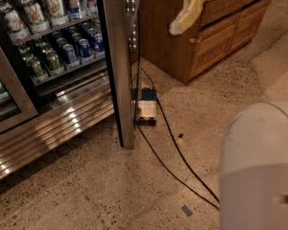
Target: Open right fridge door
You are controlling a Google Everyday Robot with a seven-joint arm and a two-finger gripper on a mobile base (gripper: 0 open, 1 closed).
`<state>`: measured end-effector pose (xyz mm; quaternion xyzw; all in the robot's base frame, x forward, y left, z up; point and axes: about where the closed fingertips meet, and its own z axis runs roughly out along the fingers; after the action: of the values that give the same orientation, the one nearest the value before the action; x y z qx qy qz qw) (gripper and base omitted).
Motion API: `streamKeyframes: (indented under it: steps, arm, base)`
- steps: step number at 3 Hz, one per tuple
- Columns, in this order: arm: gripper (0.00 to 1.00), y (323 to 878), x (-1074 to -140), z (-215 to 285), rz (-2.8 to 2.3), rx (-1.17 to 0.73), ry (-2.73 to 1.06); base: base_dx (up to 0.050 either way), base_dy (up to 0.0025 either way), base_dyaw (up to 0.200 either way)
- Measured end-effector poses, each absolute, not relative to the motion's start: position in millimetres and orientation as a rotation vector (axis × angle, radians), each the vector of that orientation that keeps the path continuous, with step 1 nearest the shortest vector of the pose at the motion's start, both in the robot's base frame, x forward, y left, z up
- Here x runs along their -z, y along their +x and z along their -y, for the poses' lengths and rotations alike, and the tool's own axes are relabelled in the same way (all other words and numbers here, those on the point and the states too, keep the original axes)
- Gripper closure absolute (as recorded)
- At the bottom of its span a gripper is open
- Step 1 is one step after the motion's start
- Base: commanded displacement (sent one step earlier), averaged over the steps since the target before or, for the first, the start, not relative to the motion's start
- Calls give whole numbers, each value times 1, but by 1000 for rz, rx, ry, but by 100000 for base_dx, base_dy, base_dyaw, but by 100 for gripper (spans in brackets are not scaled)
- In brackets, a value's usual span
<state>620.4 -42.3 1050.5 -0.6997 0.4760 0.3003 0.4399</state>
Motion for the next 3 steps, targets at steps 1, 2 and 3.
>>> streamKeyframes:
  steps: [1,2,3]
  arm:
    - [0,602,-1058,103,-1216,-701,-1612]
    - [0,576,-1053,139,-1242,-654,-1525]
    - [0,573,-1025,138,-1291,-711,-1510]
  base:
    - [0,0,0]
    - [0,0,0]
    - [0,0,0]
